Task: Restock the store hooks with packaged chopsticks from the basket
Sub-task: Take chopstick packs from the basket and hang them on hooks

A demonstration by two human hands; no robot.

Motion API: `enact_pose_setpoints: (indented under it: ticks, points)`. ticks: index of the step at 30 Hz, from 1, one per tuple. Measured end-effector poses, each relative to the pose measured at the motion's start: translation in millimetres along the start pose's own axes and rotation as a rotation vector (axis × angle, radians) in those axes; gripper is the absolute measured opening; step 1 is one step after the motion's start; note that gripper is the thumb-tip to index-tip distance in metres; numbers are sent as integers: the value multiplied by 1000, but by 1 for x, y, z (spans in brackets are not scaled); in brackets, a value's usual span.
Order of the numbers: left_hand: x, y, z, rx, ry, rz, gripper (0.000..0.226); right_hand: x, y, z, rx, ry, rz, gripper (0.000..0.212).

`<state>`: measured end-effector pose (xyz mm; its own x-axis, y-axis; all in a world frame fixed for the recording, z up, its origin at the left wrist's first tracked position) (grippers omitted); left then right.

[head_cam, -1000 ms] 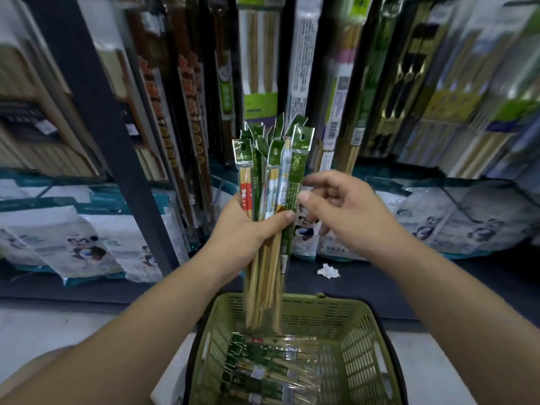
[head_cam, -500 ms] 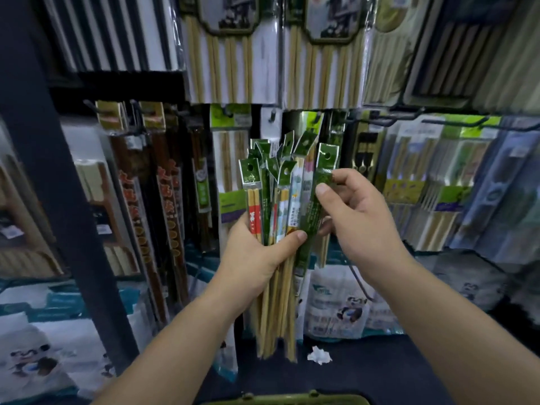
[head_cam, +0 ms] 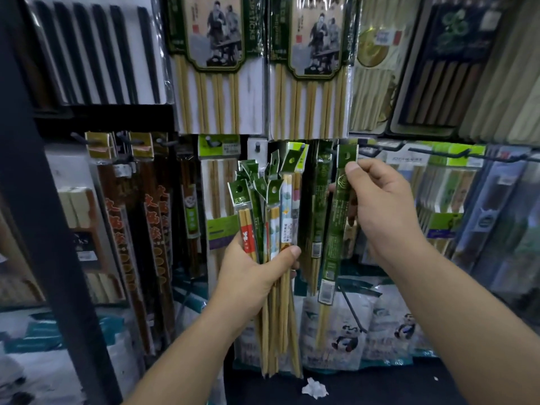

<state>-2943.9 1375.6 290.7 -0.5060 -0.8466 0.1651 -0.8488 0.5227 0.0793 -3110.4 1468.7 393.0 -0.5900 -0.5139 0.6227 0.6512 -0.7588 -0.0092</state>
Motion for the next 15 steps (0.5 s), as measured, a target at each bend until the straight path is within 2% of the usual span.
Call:
enact_pose_setpoints:
  ticks: [4,9,15]
  points:
    - [0,2,-3,-25,-1,-2,48,6,3,3,8,21,-36,30]
    - [0,5,-4,-33,16,12,38,14,4,2,-9,47,-37,22]
    - [-2,5,-5,-49,16,37,36,20,4,2,-3,68,-46,28]
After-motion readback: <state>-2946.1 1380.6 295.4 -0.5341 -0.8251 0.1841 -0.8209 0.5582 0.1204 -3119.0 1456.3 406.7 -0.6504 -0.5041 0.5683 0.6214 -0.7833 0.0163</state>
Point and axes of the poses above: each hand's wrist, its own x-axis towards the middle knuckle, its own y-axis out of the palm, z = x × y, the point moved 4 cm from there along x, towards the middle knuckle, and after that the axes turned 5 degrees about -y, right-handed, at the moved point
